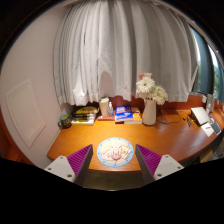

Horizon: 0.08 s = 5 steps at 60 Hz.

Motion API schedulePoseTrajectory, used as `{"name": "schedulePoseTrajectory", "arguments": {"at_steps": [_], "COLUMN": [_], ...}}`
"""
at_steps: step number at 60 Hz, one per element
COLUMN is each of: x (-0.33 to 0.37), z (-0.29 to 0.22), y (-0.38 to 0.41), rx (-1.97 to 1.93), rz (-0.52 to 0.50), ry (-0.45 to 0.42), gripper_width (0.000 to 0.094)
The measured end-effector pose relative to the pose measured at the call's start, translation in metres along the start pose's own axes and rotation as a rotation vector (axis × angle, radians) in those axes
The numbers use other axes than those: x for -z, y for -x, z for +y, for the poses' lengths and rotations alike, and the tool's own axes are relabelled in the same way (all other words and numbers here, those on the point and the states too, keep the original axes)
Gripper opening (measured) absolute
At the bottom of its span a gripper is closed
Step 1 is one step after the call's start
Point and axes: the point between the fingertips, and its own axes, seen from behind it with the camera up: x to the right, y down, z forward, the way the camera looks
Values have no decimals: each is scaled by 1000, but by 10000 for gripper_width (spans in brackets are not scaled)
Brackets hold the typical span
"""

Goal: Arrange mouse

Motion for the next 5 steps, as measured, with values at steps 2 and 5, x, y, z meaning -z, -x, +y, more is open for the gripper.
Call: {"name": "schedulePoseTrajectory", "arguments": {"at_steps": [2,5], "x": [0,0], "z": [1,3], "y": [-1,-3], "rx": [2,6], "rz": [2,6], "ry": [0,0], "gripper_width": [854,853]}}
